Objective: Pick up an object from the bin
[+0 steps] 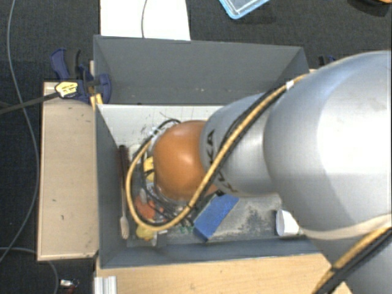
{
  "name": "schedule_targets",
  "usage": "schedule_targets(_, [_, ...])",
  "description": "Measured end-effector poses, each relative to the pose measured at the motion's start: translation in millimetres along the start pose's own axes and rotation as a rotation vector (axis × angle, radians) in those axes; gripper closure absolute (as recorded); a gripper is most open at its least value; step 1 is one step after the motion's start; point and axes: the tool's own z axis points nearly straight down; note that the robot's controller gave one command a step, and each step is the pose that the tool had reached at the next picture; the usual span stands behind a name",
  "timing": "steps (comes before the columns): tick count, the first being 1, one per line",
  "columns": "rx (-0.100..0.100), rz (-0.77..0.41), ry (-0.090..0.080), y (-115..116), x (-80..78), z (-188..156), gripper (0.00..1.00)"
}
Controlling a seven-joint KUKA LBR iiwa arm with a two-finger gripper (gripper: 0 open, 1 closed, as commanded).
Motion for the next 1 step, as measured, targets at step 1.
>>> schedule_targets(1, [0.002,-0.156,-0.01,19.8,-20.4,4.8,1.0])
